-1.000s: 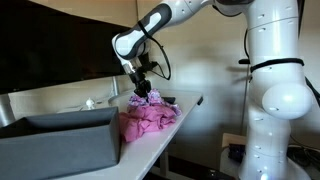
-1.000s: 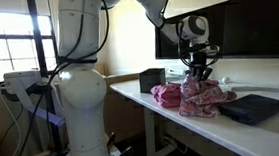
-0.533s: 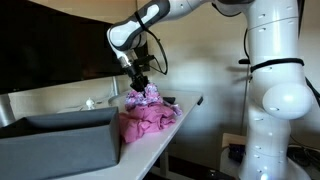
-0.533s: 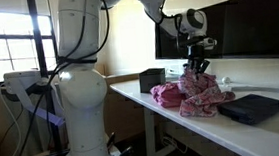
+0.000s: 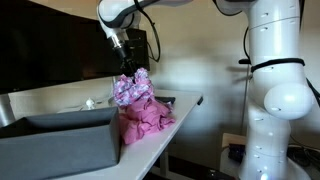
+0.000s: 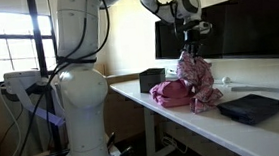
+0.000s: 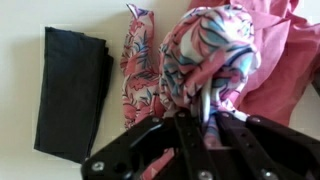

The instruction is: Pick up one cloth and put it in the box

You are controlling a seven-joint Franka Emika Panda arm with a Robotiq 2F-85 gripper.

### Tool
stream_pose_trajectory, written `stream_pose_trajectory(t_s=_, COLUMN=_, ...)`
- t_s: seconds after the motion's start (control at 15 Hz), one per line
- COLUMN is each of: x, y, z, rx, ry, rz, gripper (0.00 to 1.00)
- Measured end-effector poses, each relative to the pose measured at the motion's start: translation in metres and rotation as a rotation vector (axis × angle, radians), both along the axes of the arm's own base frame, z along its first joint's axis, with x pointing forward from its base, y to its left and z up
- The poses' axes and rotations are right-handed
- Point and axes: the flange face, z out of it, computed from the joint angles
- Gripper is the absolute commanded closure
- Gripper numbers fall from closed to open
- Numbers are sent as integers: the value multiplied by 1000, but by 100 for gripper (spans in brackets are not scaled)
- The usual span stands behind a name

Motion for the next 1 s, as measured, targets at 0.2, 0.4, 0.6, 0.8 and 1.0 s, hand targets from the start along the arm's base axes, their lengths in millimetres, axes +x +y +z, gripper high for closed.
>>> stream_pose_trajectory(t_s=0.2, x=2, y=13, z=31, rx=2, ry=-34, rz=17, gripper=87)
stream_pose_trajectory(t_s=0.4, x=0, y=27, z=62, rx=6, ry=-62, rz=37, gripper=87)
stream_pose_trajectory(t_s=0.6, x=-2, y=43, z=89, rx=13, ry=-90, rz=66, gripper=87)
stream_pose_trajectory(t_s=0.8, x=-2, y=64, z=114, rx=25, ry=-101, rz=119, gripper=87)
stream_pose_trajectory(t_s=1.0, x=0, y=87, z=137, rx=40, ry=-120, rz=169, gripper=88)
